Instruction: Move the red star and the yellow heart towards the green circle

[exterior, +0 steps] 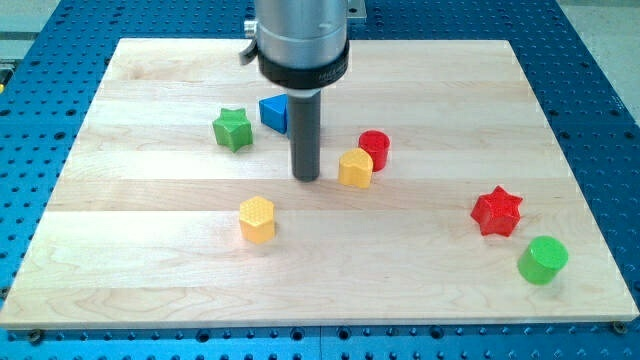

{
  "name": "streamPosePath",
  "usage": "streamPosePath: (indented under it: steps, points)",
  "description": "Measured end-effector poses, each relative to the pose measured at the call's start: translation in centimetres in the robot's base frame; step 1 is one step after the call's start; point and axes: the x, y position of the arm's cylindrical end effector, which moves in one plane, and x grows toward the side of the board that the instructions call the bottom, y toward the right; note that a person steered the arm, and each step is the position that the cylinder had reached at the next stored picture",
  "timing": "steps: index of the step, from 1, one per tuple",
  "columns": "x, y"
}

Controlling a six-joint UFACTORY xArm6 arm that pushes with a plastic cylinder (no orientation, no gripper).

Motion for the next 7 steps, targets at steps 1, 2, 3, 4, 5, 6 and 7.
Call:
streamPosePath:
  steps: [1,2,3,4,5,6,7]
  points:
    - [2.2,5.7]
    - [7.0,12.2]
    - [7.7,12.5]
    - [6.7,11.7]
    - [5.1,14.0]
    - [4.9,18.1]
    - [6.9,18.3]
